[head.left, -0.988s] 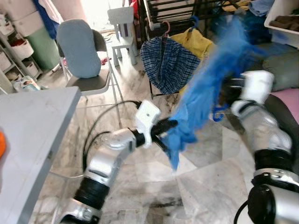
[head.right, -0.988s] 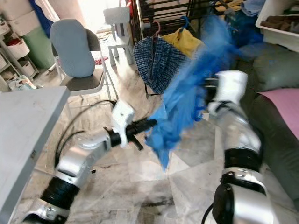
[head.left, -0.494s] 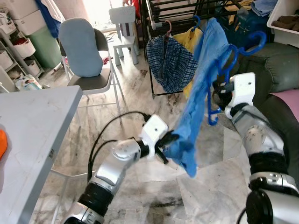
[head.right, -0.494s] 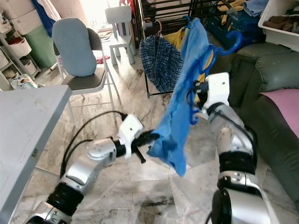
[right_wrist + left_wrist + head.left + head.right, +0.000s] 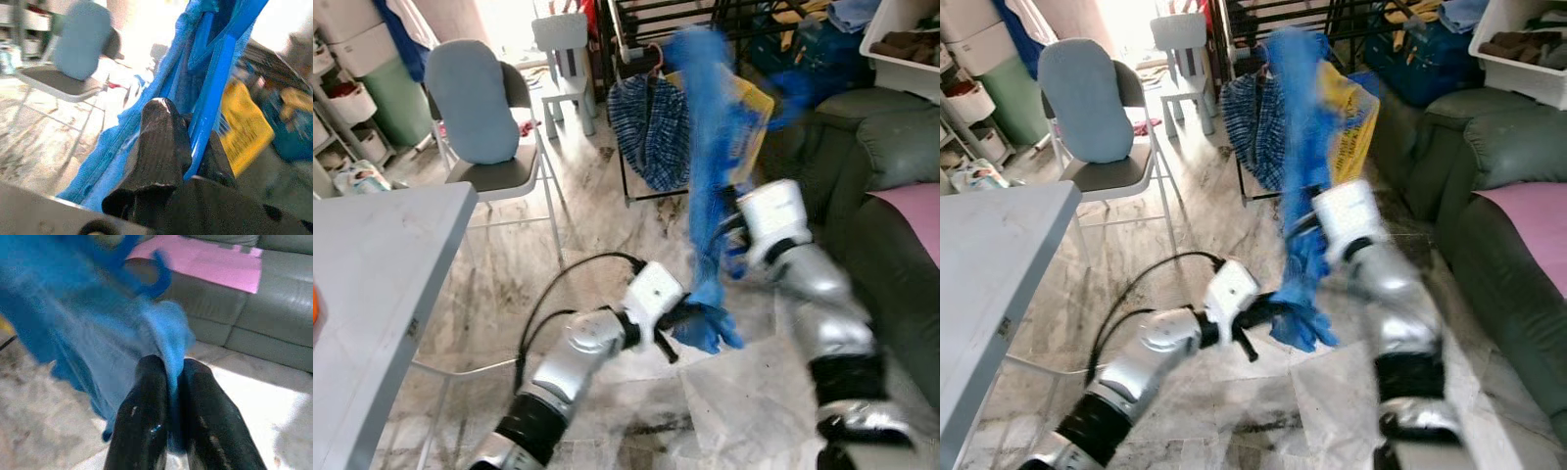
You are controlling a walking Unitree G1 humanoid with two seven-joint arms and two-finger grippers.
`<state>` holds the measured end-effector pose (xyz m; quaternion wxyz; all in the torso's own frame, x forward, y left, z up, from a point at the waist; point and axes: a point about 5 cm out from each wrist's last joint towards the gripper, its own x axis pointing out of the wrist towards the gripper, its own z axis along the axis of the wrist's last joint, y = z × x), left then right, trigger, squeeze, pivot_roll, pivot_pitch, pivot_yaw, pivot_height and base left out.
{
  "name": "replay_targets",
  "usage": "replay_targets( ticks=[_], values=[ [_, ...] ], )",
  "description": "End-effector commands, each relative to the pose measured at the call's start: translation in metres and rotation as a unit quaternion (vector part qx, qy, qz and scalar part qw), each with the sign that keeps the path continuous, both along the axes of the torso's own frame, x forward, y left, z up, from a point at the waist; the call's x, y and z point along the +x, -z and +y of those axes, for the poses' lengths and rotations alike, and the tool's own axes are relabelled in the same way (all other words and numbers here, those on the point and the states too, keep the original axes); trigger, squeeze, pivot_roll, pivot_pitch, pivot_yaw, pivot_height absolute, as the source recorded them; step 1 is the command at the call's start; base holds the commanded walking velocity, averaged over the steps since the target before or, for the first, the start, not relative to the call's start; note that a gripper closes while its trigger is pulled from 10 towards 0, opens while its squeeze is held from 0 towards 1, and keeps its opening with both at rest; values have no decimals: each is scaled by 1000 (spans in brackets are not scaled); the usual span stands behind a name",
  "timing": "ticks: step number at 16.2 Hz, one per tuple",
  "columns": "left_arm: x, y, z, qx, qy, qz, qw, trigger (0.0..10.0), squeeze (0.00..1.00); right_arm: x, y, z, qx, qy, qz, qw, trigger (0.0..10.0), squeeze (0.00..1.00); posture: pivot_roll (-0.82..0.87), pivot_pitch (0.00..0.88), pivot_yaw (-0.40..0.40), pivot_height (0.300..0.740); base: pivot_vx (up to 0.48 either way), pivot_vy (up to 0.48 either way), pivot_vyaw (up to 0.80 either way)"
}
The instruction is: Hang hanger
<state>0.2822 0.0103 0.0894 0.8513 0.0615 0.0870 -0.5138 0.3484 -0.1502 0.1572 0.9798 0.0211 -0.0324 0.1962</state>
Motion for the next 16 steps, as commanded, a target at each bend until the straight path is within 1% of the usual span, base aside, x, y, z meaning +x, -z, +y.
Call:
replay_targets(
  ticks=[1,2,4,5,6,7,8,9,10,11,12,13,15,16],
  values=[
    [-2,6,4,10,1,2,1000,10000,1000,-2,-16,9,-13,-26,-47,998,10000,0,-171,0,64,740,0,0,0],
    [-3,6,4,9,3,4,1000,10000,1000,-4,-13,11,-29,-34,-52,998,10000,0,-167,0,61,740,0,0,0],
    [-7,5,11,13,6,-6,1000,10000,1000,-12,-4,14,-69,-63,-59,994,10000,0,-162,0,57,740,0,0,0],
    [-8,1,17,12,10,-9,1000,10000,1000,-17,4,13,-102,-79,-59,990,10000,0,-159,0,56,740,0,0,0],
    [-8,1,18,12,11,-9,1000,10000,1000,-18,5,13,-108,-82,-60,989,10000,0,-159,0,56,740,0,0,0],
    [-10,-3,24,13,11,-16,1000,10000,1000,-23,12,10,-130,-92,-61,985,10000,0,-154,0,55,740,0,0,0],
    [-10,-4,26,14,11,-17,1000,10000,1000,-24,13,9,-136,-95,-62,984,10000,0,-154,0,55,740,0,0,0],
    [-11,-8,33,16,8,-25,1000,10000,1000,-29,19,6,-158,-110,-60,979,10000,0,-154,0,55,740,0,0,0],
    [-10,-11,40,22,6,-39,999,10000,1000,-32,22,5,-165,-121,-54,977,10000,0,-153,0,58,740,0,0,0],
    [-8,-16,50,33,1,-67,997,10000,1000,-38,26,1,-178,-139,-47,973,10000,0,-146,0,58,740,0,0,0],
    [-5,-20,57,35,-12,-82,996,10000,1000,-42,30,-4,-184,-153,-40,970,10000,0,-144,0,58,740,0,0,0],
    [2,-28,71,40,-32,-110,993,10000,1000,-50,39,-16,-202,-178,-11,963,10000,0,-144,0,58,740,0,0,0],
    [5,-35,81,64,-29,-149,986,10000,1000,-56,47,-28,-231,-197,5,953,10000,0,-139,0,59,740,0,0,0],
    [7,-39,88,85,-24,-182,979,10000,1000,-62,51,-35,-254,-221,16,941,10000,0,-137,0,60,740,0,0,0]
  ],
)
